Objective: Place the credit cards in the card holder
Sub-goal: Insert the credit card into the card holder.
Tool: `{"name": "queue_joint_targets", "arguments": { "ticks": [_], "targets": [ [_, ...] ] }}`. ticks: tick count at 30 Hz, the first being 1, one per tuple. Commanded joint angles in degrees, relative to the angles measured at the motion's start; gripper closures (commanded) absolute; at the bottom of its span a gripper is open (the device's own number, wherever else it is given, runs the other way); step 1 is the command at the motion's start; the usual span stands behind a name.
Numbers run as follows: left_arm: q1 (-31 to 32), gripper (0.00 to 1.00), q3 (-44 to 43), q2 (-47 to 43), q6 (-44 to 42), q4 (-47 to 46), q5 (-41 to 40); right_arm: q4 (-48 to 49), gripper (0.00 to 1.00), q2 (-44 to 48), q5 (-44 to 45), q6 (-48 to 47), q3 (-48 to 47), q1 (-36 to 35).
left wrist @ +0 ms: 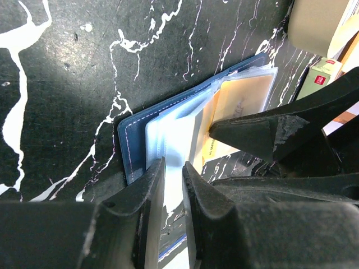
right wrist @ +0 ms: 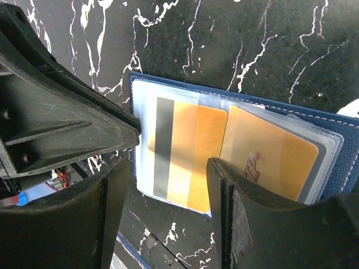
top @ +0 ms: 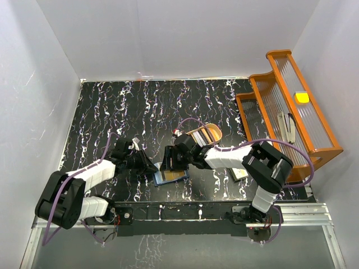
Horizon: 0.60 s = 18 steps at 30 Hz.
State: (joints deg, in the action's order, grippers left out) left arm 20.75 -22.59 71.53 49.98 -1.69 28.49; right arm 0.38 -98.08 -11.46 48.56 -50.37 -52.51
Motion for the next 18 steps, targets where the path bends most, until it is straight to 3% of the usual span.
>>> {"name": "queue_joint_targets", "arguments": {
  "ticks": [1, 13, 18],
  "targets": [
    [0.18, 0.82, 0.15, 1.04, -0.25, -1.42, 2.18, 4.73, 0.44, -1.26, -3.09, -0.01, -0.45, -0.52],
    [0.16, 0.82, -0.76, 0.98, -0.36, -1.24, 2.37, 14.31, 0.44, -1.32, -8.24, 3.0, 1.72, -0.82],
    [0.21, 0.79, -1.79, 0.01, -1.35, 2.97, -0.25, 8.5, 0.44, 1.16, -4.07, 1.68, 1.05, -0.85]
  ]
}}
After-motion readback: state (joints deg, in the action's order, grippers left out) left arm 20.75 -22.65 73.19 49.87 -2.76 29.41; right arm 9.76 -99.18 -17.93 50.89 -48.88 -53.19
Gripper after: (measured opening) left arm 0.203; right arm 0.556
